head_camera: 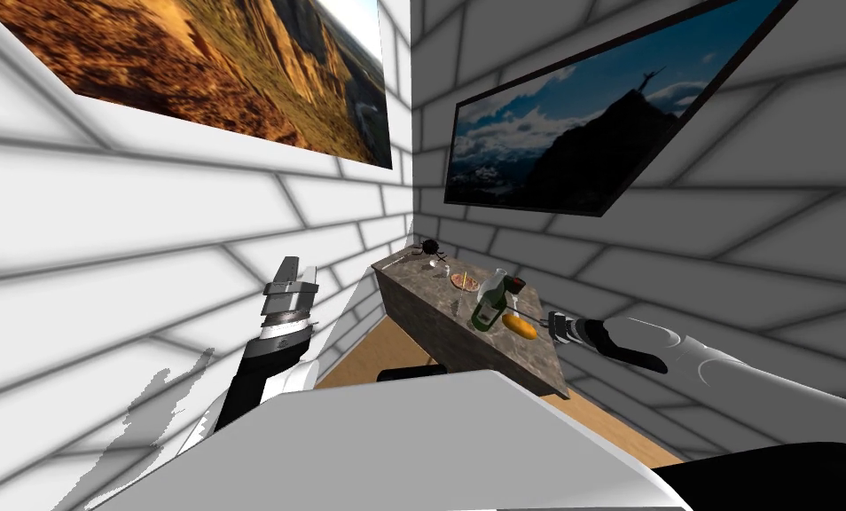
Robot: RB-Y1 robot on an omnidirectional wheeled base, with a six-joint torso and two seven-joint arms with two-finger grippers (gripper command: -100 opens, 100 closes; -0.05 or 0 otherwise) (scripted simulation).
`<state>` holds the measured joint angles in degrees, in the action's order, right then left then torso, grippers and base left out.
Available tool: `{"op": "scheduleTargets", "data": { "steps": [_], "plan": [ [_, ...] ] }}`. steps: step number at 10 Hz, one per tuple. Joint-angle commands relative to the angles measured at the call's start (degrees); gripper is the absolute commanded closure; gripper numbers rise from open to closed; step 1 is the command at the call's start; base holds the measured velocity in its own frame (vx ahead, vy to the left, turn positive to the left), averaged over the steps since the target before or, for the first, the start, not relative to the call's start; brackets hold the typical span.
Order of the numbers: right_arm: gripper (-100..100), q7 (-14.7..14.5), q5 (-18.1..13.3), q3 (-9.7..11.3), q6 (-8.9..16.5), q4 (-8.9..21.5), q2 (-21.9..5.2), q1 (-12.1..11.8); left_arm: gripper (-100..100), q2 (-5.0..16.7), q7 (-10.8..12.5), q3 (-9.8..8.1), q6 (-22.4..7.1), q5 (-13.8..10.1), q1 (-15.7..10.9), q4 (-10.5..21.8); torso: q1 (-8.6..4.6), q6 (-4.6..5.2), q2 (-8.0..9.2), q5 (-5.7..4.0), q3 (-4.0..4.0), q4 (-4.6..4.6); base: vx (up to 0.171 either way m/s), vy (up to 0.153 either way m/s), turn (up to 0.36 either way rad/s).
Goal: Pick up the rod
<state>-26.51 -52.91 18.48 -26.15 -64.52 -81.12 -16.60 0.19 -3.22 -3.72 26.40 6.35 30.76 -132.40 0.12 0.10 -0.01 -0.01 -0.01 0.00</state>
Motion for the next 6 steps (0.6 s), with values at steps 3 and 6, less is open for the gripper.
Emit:
{"op": "scheduleTargets", "data": {
  "steps": [3, 6],
  "plan": [
    [0, 0.0, 0.0, 0.0, 0.0, 0.0, 0.0, 0.0, 0, 0.0, 0.0, 0.00, 0.0, 0.0, 0.0, 0.0, 0.01, -0.01, 0.00, 0.01, 0.00, 0.00, 0.000, 0.000, 0.000],
    [0, 0.7, 0.1, -0.1, -0.6, -0.5, -1.3, 0.1, 0, 0.0, 0.0, 0.00, 0.0, 0.0, 0.0, 0.0, 0.08, 0.00, 0.03, 0.02, 0.02, 0.00, -0.001, 0.011, -0.049]
  ]
}}
